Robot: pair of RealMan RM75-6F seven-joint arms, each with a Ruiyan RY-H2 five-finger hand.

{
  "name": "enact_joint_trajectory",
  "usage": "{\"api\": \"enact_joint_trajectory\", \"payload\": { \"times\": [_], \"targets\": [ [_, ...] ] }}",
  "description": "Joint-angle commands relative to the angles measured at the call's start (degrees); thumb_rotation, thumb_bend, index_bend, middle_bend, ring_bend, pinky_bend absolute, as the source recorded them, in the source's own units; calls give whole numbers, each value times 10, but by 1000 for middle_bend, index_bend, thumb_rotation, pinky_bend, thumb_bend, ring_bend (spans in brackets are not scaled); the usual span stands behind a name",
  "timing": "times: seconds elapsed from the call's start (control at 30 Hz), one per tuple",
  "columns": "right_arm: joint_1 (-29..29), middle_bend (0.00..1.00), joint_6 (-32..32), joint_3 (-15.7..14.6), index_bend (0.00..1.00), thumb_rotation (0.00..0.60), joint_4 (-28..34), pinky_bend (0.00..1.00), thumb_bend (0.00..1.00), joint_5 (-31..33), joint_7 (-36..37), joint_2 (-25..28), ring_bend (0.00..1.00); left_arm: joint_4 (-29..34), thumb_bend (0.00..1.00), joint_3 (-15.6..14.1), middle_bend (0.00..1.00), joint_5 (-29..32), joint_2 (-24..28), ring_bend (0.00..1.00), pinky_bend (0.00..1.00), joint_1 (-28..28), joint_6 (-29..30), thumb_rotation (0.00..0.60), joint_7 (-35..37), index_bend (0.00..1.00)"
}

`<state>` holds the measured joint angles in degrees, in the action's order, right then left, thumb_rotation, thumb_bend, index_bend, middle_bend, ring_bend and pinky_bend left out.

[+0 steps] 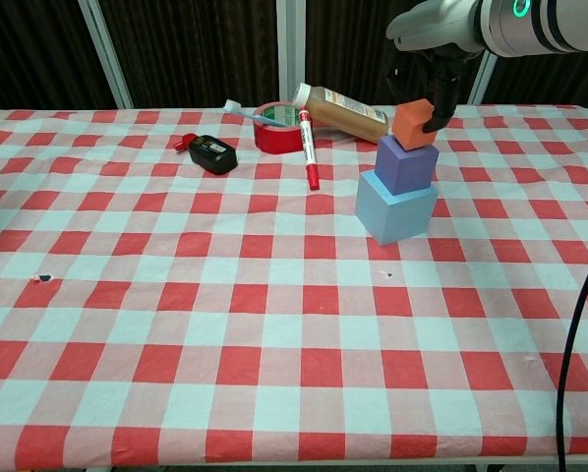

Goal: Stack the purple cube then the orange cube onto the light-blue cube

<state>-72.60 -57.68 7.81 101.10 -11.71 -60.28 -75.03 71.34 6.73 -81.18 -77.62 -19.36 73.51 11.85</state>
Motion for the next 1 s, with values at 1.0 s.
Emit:
{"api": "enact_joint_trajectory", "payload": {
  "times": [1.0],
  "targets": [
    [-23,1000,3,-20,518,600,-11,999,132,24,24,-5,1000,-4,209,-1,203,3,0,132,229,0,-5,600,13,257]
  ]
}}
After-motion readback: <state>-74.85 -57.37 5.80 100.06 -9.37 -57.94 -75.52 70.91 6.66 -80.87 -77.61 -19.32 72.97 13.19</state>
